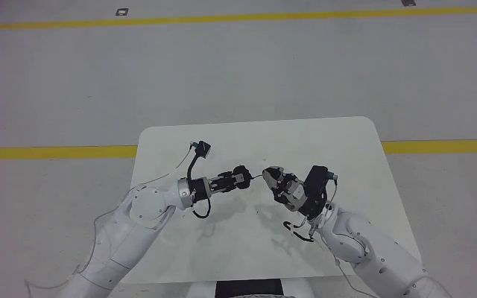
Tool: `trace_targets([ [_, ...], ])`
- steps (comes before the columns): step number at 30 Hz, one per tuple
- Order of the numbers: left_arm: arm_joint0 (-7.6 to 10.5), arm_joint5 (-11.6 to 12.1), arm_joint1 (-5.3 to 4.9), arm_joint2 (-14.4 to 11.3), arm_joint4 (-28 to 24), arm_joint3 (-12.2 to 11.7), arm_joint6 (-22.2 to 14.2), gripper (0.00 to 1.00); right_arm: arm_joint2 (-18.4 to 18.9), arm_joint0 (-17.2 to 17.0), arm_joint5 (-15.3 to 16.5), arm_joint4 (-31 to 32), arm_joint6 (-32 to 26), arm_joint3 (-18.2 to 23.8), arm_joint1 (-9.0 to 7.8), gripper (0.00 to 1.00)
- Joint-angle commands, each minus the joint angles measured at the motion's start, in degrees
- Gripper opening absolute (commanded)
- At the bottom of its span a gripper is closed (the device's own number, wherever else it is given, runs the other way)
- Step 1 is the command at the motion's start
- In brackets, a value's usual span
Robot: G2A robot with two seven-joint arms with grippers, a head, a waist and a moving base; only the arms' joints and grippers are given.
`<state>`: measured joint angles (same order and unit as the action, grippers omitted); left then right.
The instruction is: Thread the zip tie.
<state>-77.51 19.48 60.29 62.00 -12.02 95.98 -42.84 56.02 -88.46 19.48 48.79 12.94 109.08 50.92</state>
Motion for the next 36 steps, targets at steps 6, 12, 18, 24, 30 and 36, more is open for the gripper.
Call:
trace_targets([
  [6,0.0,0.0,0.0,0.0,0.0,0.0,0.0,0.0,-0.2,0.2,0.0,0.0,-0.3,-0.2,0.16,0.0],
  [12,0.0,0.0,0.0,0.0,0.0,0.0,0.0,0.0,-0.8,0.5,0.0,-0.4,0.2,0.1,0.22,0.0],
  [18,0.0,0.0,0.0,0.0,0.0,0.0,0.0,0.0,-1.5,1.2,0.0,-0.5,-0.2,0.1,0.22,0.0],
  [24,0.0,0.0,0.0,0.0,0.0,0.0,0.0,0.0,-2.2,1.8,0.0,-1.0,-1.0,-0.5,0.31,0.0],
  [30,0.0,0.0,0.0,0.0,0.0,0.0,0.0,0.0,-2.5,2.0,0.0,-1.7,-1.1,-1.0,0.46,0.0],
  [36,0.0,0.0,0.0,0.0,0.0,0.0,0.0,0.0,-2.7,1.9,0.0,-2.1,-1.0,-1.4,0.62,0.0],
])
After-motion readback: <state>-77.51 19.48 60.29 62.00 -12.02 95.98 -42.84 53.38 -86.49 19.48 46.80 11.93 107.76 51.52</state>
